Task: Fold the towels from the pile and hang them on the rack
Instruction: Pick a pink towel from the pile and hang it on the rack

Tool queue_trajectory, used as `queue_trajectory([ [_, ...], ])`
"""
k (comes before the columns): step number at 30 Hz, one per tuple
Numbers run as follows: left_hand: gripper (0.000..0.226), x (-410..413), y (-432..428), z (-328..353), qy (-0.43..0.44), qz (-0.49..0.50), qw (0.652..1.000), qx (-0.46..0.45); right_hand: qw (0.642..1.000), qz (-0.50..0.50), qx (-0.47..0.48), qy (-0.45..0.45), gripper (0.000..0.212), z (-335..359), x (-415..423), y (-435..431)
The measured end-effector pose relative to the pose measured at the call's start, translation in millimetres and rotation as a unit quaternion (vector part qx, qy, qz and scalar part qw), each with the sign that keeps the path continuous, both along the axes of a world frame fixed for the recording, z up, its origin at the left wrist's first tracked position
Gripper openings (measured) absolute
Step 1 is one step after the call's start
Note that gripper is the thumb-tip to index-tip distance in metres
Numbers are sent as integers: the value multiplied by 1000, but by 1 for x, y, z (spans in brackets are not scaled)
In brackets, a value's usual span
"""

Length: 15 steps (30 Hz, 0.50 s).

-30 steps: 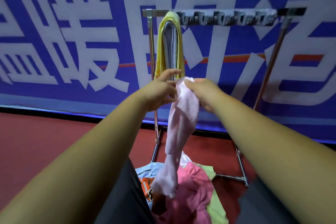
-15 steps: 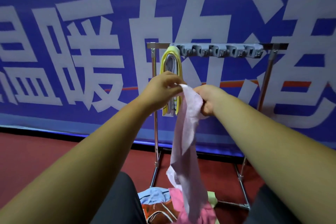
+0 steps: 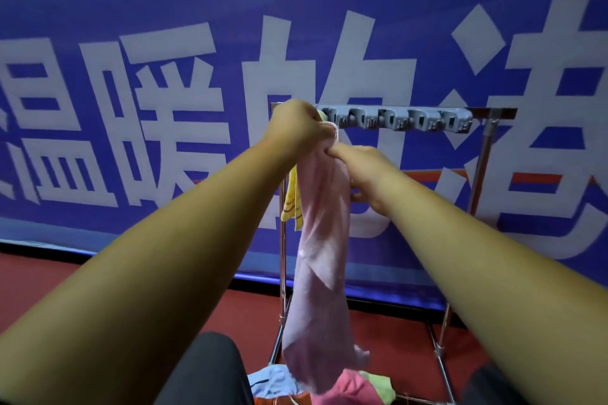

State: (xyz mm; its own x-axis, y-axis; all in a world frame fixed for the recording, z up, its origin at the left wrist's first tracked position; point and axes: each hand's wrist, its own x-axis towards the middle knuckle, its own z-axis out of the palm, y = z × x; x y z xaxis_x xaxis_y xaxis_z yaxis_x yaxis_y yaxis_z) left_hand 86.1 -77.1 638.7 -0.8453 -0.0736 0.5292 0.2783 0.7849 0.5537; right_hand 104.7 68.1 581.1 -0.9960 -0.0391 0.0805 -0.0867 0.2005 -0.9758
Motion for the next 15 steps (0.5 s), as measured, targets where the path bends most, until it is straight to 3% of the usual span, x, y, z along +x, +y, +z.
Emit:
queue_trajectory([
  [3,23,7,1,13,-25,-19,999,-22,983,-94,98,122,20,12,0,-4],
  [6,28,13,-3,25,-25,-26,998,-43,959,-128,178,177,10,24,1,-2],
  [11,28,21,-22,46,-9,-18,999,-40,941,-110,288,140,19,25,2,11],
  [15,31,26,-47,56,-11,-28,999,19,923,-101,348,127,19,23,-5,29],
])
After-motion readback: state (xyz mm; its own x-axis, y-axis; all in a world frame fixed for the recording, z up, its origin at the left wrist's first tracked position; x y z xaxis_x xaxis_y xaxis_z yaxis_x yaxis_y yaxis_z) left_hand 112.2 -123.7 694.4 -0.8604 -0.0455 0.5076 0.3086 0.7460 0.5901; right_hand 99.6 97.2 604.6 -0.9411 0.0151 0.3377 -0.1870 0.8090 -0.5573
